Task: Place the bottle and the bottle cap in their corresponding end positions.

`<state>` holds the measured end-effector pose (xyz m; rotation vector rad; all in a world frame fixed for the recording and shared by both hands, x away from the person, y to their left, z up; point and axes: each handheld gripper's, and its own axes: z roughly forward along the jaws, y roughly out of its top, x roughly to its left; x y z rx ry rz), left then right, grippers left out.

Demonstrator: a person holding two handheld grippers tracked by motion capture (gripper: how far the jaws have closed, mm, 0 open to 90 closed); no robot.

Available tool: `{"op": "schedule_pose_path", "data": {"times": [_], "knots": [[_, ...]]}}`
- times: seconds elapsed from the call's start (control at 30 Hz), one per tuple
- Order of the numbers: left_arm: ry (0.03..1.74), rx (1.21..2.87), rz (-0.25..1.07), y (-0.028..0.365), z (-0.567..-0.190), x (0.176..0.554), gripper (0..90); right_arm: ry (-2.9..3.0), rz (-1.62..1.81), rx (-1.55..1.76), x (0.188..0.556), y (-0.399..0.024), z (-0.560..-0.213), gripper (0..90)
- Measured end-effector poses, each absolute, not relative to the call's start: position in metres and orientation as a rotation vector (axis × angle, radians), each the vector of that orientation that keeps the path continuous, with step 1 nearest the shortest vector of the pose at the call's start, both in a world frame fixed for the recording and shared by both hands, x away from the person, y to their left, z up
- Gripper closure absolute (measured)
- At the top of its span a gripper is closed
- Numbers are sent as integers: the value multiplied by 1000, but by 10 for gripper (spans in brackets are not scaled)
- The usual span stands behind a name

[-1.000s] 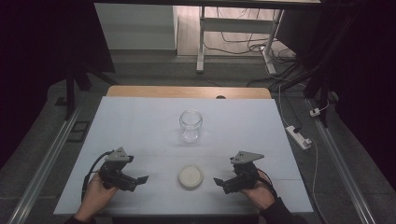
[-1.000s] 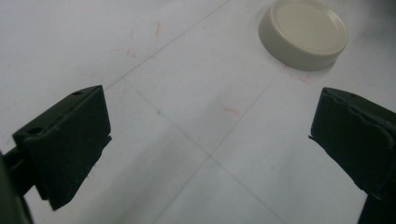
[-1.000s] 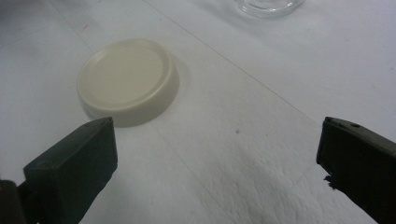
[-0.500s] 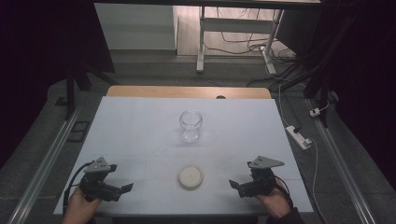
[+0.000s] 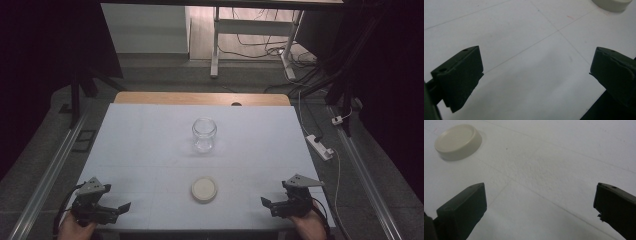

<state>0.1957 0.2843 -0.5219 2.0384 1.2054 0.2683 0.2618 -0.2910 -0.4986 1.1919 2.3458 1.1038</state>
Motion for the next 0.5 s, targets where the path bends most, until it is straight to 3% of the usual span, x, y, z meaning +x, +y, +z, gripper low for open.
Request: {"op": "schedule_pose_path", "data": {"times": [0.5], "knots": [[1288, 2042, 278, 294, -526, 184, 0, 2337, 1094, 1259, 252, -305, -499, 0]]}}
